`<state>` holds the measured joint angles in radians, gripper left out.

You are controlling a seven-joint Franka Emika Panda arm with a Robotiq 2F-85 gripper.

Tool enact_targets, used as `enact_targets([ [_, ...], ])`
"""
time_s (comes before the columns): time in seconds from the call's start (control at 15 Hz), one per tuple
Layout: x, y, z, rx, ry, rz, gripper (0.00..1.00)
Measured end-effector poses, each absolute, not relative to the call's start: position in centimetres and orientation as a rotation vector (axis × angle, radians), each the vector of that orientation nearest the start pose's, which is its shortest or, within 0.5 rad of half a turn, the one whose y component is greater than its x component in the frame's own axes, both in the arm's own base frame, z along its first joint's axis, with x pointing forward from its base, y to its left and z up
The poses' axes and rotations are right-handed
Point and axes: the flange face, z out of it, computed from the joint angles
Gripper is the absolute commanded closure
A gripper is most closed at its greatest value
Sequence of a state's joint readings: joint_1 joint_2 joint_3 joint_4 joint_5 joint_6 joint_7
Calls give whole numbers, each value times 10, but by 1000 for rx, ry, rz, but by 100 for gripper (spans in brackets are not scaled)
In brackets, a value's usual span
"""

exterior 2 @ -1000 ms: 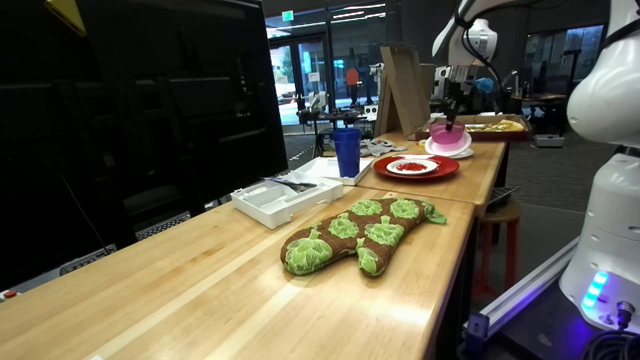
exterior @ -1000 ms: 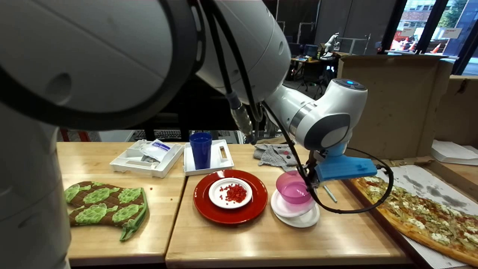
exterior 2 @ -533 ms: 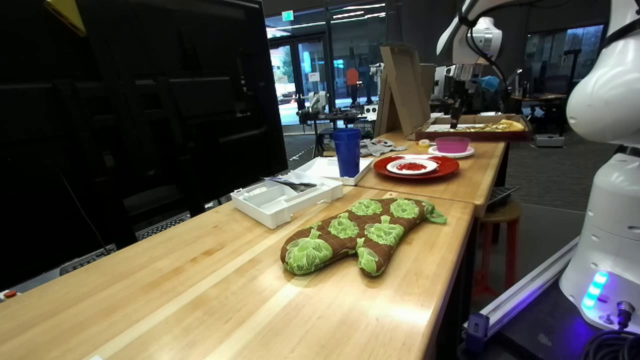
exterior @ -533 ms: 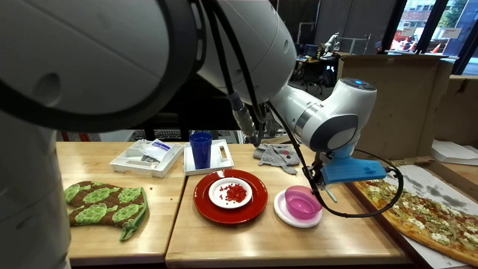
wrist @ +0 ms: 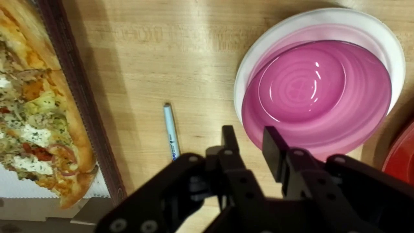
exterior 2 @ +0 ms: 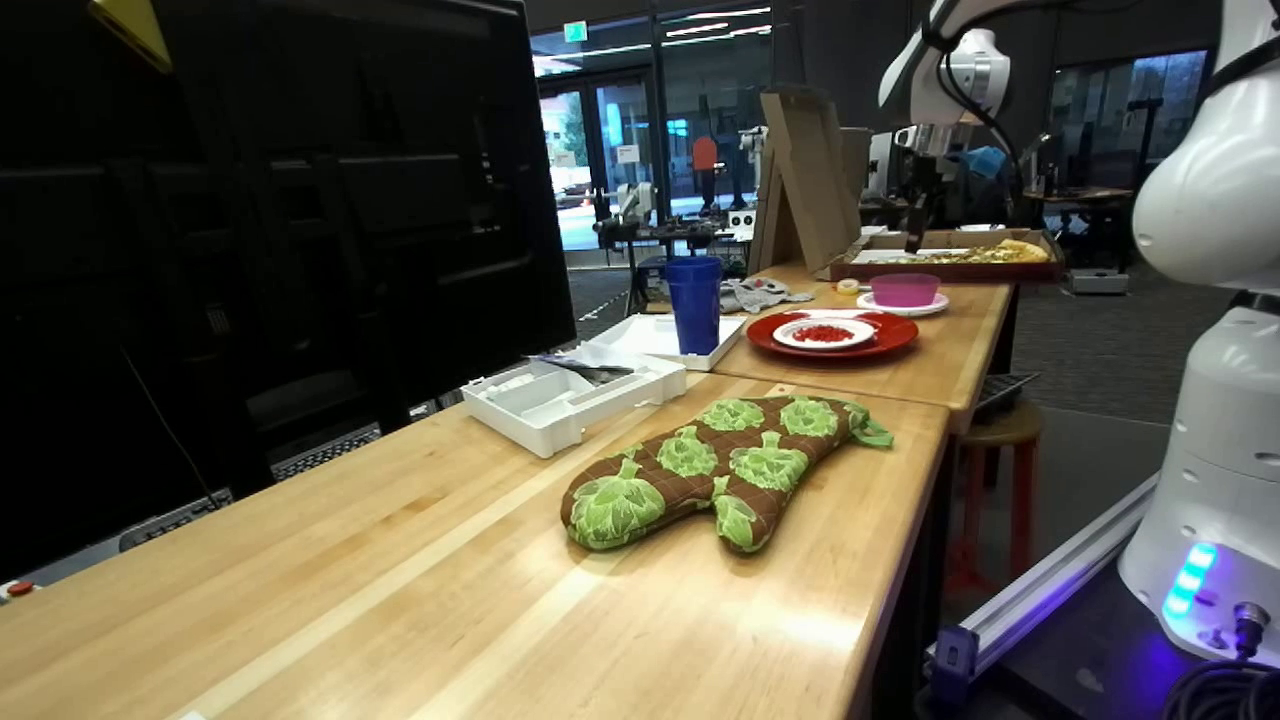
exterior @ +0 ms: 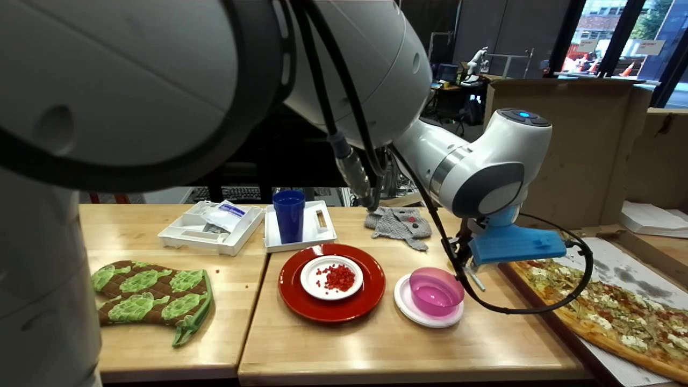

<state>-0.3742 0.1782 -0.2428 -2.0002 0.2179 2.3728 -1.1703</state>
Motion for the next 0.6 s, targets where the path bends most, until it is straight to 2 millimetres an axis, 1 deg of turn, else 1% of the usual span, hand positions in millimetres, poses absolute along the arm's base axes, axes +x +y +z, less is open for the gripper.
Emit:
enact_targets([
  [0.2,498,-343,386,-3123,-672,-339,19],
  [0.33,498,-340,375,-3112,-675,-312,5],
  [0.4,498,-339,368,-3106,-675,-295,1],
  [0.47,499,-339,360,-3099,-675,-277,0],
  [0.6,499,-337,344,-3086,-674,-241,0],
])
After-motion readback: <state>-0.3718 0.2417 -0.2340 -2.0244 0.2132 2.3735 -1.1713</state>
